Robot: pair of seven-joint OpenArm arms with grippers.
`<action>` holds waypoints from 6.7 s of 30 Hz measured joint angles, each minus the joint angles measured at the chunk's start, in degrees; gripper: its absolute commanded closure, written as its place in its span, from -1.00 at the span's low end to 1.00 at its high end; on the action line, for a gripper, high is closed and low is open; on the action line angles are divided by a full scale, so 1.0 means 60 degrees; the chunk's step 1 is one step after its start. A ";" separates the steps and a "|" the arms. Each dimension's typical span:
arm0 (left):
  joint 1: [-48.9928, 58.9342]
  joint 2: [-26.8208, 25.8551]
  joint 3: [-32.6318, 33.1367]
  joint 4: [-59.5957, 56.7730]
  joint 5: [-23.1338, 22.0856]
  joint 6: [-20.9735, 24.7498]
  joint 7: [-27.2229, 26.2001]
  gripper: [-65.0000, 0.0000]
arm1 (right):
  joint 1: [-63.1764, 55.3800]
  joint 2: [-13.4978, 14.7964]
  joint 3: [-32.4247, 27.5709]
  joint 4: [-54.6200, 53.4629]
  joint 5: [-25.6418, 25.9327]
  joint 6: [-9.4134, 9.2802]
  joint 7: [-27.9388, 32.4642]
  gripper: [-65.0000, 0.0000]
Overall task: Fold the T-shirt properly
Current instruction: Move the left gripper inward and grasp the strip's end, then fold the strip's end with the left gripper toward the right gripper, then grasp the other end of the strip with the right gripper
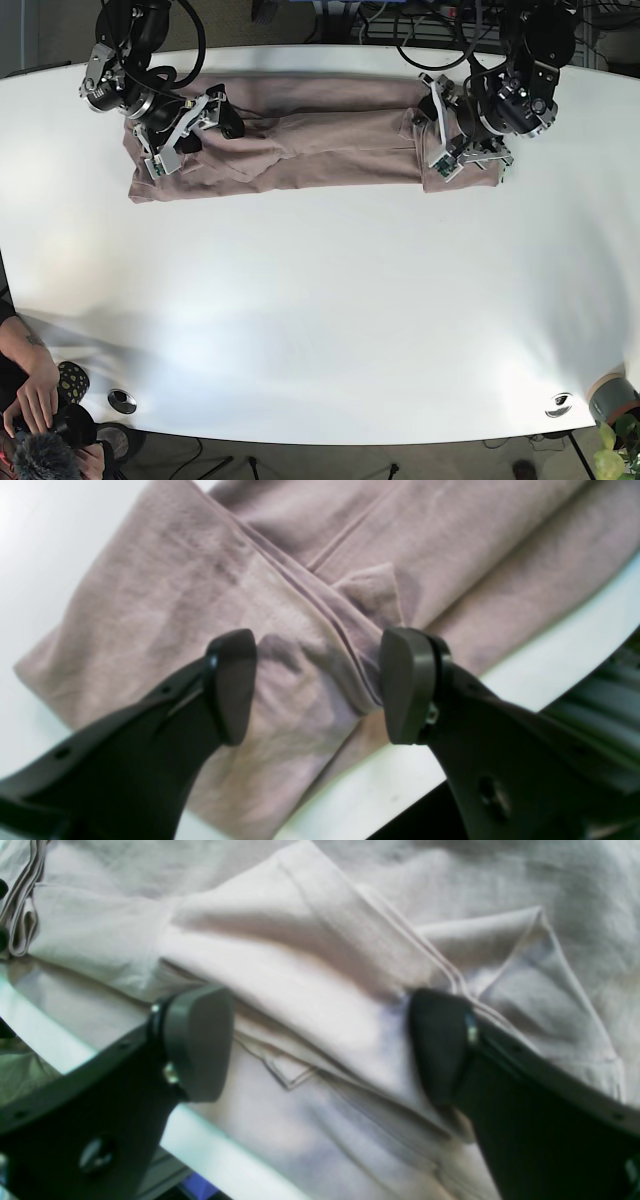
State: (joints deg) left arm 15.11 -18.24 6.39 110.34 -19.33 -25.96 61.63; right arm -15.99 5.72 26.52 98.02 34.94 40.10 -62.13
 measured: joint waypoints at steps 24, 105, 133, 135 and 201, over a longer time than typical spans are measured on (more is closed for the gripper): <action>-0.0372 0.0448 -0.0018 -0.0721 0.0015 0.0033 -0.0047 0.72 | -0.0004 -0.0087 0.0007 0.0000 -0.0025 0.0000 0.0000 -0.63; -0.1384 0.2116 0.2229 -0.0867 0.0051 -0.1107 0.0007 1.00 | 0.0029 -0.0499 0.0007 0.0004 -0.0022 -0.0004 0.0073 -0.63; -0.1563 0.2317 0.1351 0.0495 -0.0226 -0.0907 -0.0091 -0.10 | 0.0029 -0.0495 0.0007 0.0000 -0.0022 -0.0004 0.0076 -0.63; -0.1497 0.2295 0.0506 0.0470 -0.0539 -0.1359 0.0022 -0.02 | 0.0044 -0.0474 0.0007 0.0000 -0.0025 -0.0004 0.0069 -0.63; -0.0029 0.0987 -0.2481 -0.2251 -0.2539 -0.2324 -0.0262 0.53 | 0.2590 0.1217 0.4003 -0.3158 -0.0007 -0.0033 -0.1585 -0.65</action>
State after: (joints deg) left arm 14.94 -12.32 -8.49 96.84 -34.57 -39.90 60.05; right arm -0.45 13.02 50.54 79.07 34.89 39.90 -71.64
